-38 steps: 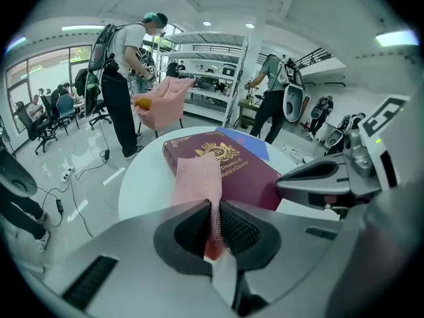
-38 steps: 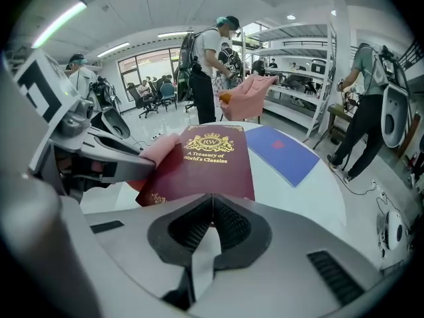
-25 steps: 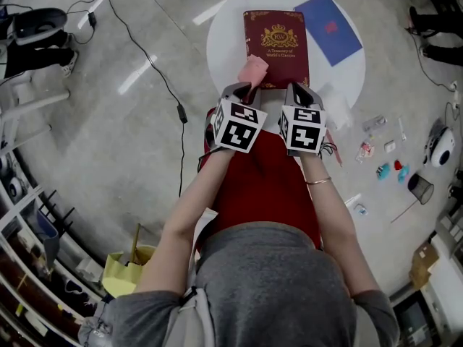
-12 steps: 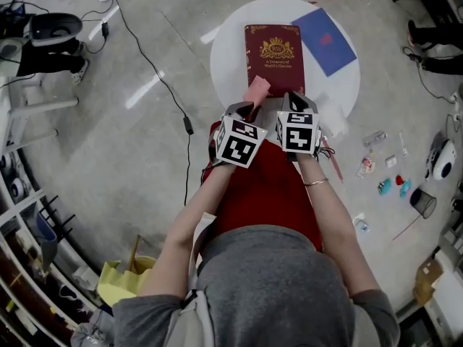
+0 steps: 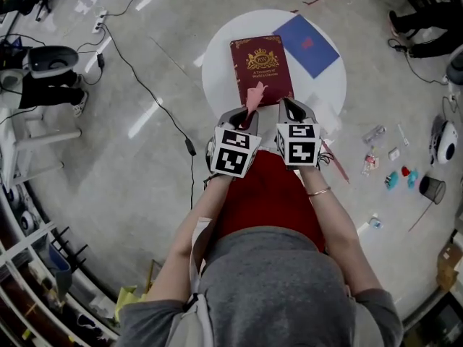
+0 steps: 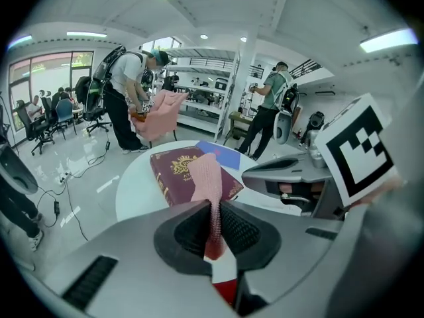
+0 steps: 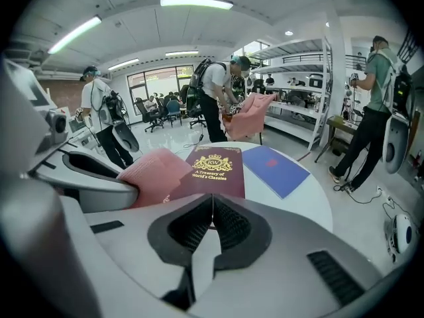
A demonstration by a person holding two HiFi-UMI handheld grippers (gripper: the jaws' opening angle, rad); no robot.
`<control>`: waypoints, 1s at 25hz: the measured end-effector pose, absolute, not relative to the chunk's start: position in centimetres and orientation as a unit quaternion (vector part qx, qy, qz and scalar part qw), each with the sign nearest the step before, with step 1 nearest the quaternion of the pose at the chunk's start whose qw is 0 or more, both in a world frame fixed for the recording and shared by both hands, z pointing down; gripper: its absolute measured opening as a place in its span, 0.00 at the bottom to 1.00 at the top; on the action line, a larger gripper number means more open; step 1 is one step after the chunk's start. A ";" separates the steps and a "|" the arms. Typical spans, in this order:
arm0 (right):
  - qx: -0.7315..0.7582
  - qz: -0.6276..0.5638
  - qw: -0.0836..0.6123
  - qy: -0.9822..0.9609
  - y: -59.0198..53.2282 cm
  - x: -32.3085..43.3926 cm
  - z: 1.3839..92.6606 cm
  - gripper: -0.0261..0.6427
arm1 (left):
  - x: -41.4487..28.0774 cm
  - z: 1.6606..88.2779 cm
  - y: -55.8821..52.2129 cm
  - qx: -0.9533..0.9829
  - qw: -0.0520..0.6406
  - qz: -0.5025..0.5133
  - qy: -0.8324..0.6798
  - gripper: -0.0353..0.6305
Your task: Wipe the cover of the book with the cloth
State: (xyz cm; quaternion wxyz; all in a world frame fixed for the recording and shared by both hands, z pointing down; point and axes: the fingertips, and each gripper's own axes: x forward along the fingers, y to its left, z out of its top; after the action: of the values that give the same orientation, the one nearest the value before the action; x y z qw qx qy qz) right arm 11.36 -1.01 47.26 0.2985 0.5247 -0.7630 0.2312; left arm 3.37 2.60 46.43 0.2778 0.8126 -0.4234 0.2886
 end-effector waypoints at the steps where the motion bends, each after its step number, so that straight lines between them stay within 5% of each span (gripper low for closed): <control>1: 0.527 0.230 0.294 -0.764 -0.9 11.3 46.7 0.08 | 3.1 45.9 2.3 0.815 0.275 0.285 -0.424 0.11; 25: 0.564 0.157 0.160 -0.795 5.1 8.6 33.5 0.08 | -3.7 36.1 2.6 0.858 0.163 0.194 -0.447 0.11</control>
State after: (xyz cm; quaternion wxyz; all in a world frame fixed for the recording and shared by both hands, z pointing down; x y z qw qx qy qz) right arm 8.65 5.11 33.50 0.1605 0.5637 -0.7948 0.1574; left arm -3.70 2.58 36.08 0.1634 0.8576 -0.4473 0.1943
